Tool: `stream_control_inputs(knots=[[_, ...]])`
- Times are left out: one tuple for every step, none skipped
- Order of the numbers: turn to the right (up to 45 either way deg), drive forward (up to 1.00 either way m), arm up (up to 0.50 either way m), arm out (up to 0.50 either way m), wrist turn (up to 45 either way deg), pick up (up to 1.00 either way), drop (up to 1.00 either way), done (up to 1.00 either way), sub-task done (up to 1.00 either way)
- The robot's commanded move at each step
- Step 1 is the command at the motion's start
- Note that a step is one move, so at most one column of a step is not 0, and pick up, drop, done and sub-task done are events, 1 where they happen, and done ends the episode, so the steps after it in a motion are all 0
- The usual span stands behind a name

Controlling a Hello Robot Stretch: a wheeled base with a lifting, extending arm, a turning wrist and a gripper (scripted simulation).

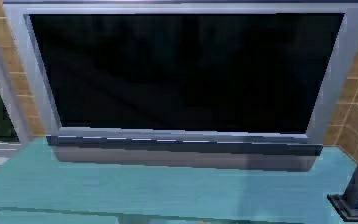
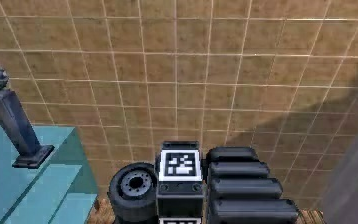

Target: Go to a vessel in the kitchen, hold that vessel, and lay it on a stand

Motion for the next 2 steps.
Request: stream_control_inputs(knots=[[-45.0, 0.00, 0.00, 0.00, 0.0, 0.00, 0.00, 0.00, 0.00], [-45.0, 0.00, 0.00, 0.00, 0.0, 0.00, 0.00, 0.00, 0.00]])
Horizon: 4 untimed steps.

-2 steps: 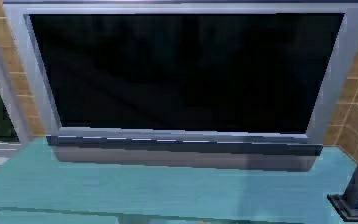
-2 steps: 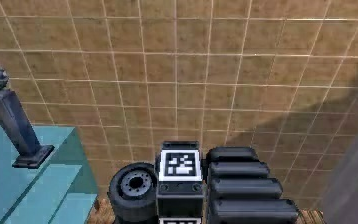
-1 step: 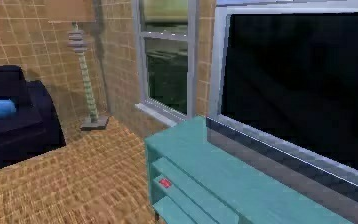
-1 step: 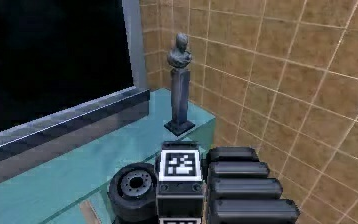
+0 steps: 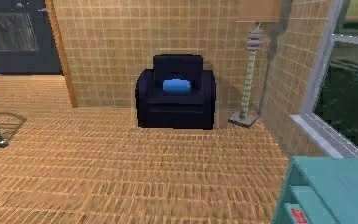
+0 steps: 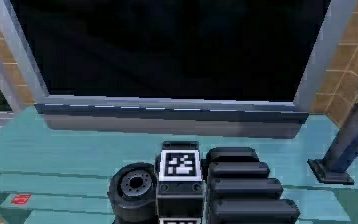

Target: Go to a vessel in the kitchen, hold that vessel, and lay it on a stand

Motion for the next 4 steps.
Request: stream_control_inputs(knots=[[-33.0, 0.00, 0.00, 0.00, 0.0, 0.00, 0.00, 0.00, 0.00], [45.0, 0.00, 0.00, 0.00, 0.0, 0.00, 0.00, 0.00, 0.00], [45.0, 0.00, 0.00, 0.00, 0.0, 0.00, 0.00, 0.00, 0.00], [45.0, 0.00, 0.00, 0.00, 0.0, 0.00, 0.00, 0.00, 0.00]])
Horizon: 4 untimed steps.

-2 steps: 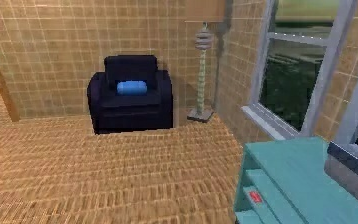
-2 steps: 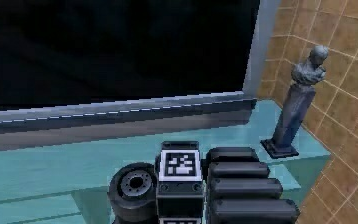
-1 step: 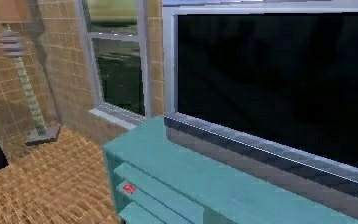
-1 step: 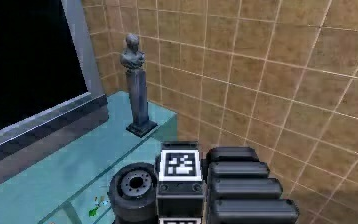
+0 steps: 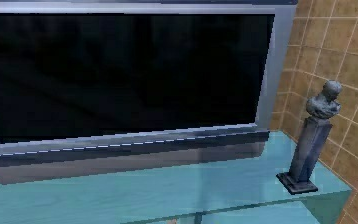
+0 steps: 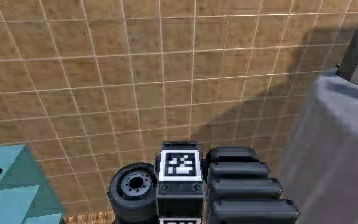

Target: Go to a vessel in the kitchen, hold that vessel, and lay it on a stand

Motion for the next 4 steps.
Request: stream_control_inputs(knots=[[15.0, 0.00, 0.00, 0.00, 0.0, 0.00, 0.00, 0.00, 0.00], [3.0, 0.00, 0.00, 0.00, 0.0, 0.00, 0.00, 0.00, 0.00], [-45.0, 0.00, 0.00, 0.00, 0.0, 0.00, 0.00, 0.00, 0.00], [-45.0, 0.00, 0.00, 0.00, 0.0, 0.00, 0.00, 0.00, 0.00]])
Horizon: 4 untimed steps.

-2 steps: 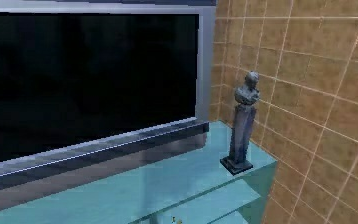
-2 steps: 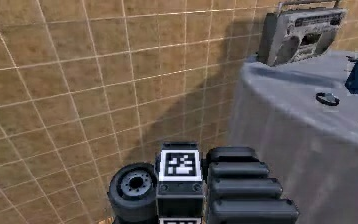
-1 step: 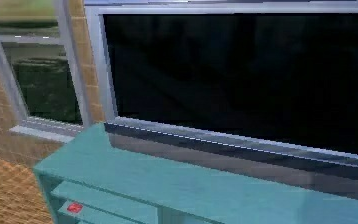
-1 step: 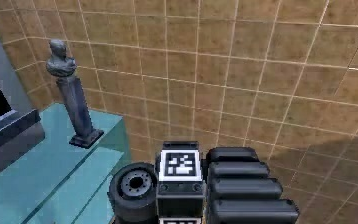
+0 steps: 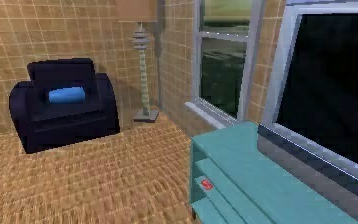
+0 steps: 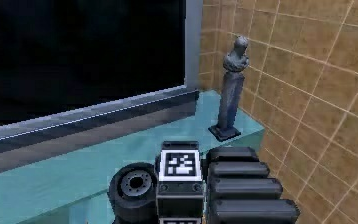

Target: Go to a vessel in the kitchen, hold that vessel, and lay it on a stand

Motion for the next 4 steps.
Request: stream_control_inputs(knots=[[-45.0, 0.00, 0.00, 0.00, 0.0, 0.00, 0.00, 0.00, 0.00], [-9.0, 0.00, 0.00, 0.00, 0.0, 0.00, 0.00, 0.00, 0.00], [45.0, 0.00, 0.00, 0.00, 0.0, 0.00, 0.00, 0.00, 0.00], [45.0, 0.00, 0.00, 0.00, 0.0, 0.00, 0.00, 0.00, 0.00]])
